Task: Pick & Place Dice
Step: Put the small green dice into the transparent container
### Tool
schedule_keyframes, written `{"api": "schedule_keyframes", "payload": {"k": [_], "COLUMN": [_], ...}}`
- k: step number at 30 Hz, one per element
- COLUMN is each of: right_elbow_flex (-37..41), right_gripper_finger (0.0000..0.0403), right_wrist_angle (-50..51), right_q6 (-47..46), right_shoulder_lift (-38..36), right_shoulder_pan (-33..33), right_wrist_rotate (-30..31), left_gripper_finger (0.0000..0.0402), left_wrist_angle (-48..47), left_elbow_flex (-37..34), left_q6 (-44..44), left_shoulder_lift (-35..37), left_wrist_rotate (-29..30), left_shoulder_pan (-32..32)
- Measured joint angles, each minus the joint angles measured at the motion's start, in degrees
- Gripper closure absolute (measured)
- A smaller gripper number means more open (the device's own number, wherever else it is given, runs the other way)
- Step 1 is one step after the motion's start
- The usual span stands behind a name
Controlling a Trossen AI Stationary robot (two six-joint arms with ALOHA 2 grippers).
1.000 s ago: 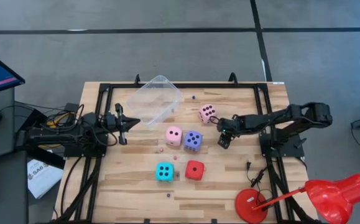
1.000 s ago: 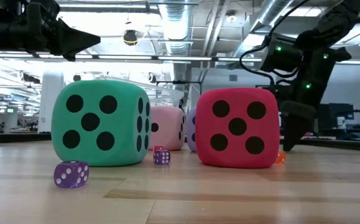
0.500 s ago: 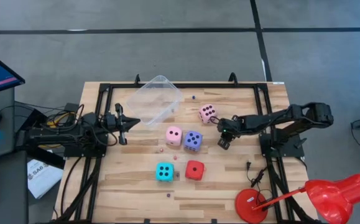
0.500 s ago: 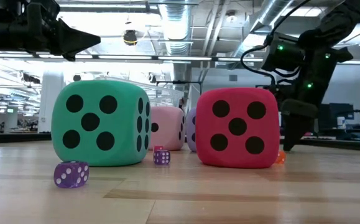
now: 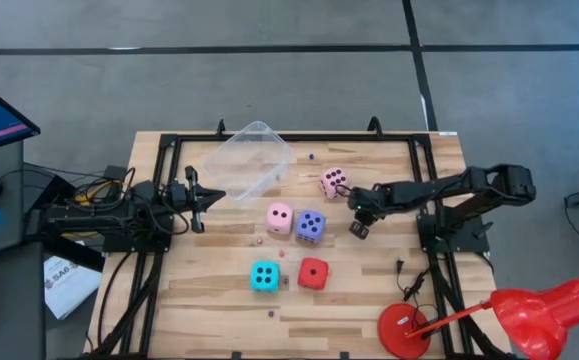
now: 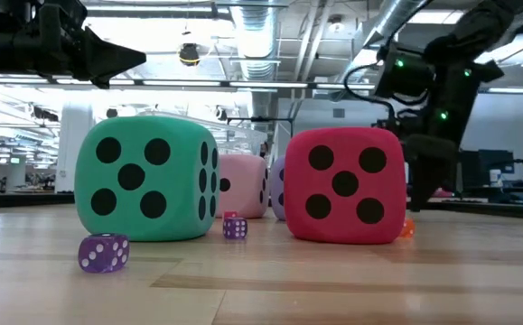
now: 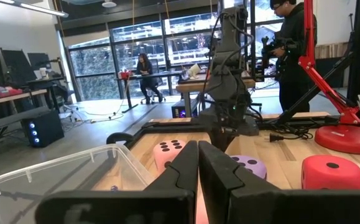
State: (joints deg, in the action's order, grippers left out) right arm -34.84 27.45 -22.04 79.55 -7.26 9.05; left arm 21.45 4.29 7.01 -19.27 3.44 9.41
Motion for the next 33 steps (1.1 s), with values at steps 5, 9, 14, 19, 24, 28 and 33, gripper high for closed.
{"api": "schedule_keyframes", "payload": {"k": [5, 9, 14, 19, 24, 28, 33], "right_elbow_flex": [-6.3, -12.6, -20.7, -25.5, -26.7, -26.6, -26.8], "right_gripper_finger": [0.0359, 0.0358, 0.0358, 0.0358, 0.0358, 0.0358, 0.0358], "right_wrist_angle": [4.2, 6.3, 6.0, -3.3, -16.5, -23.9, -30.7], "right_q6": [0.2, 0.2, 1.5, 4.0, 8.1, 15.1, 26.7], "right_shoulder_lift": [0.0, 0.0, -0.1, -0.1, 0.4, 0.7, 3.3], "right_shoulder_pan": [0.0, -0.4, -1.3, -3.1, -5.0, -6.0, -6.0], "right_wrist_rotate": [-0.4, -1.1, -1.1, -0.2, -4.8, -9.8, -12.2], "left_gripper_finger": [0.0399, 0.0399, 0.0399, 0.0399, 0.0399, 0.0399, 0.0399], "left_wrist_angle": [0.0, 0.0, 0.0, 0.0, 0.0, 0.0, 0.0], "left_elbow_flex": [0.0, 0.0, 0.0, 0.0, 0.0, 0.0, 0.0], "left_q6": [0.0, 0.0, 0.0, 0.0, 0.0, 0.0, 0.0], "left_shoulder_lift": [0.0, 0.0, 0.0, 0.0, 0.0, 0.0, 0.0], "left_wrist_rotate": [0.0, 0.0, 0.0, -0.2, -0.2, -0.2, 0.0], "left_shoulder_pan": [0.0, 0.0, 0.0, 0.0, 0.0, 0.0, 0.0]}}
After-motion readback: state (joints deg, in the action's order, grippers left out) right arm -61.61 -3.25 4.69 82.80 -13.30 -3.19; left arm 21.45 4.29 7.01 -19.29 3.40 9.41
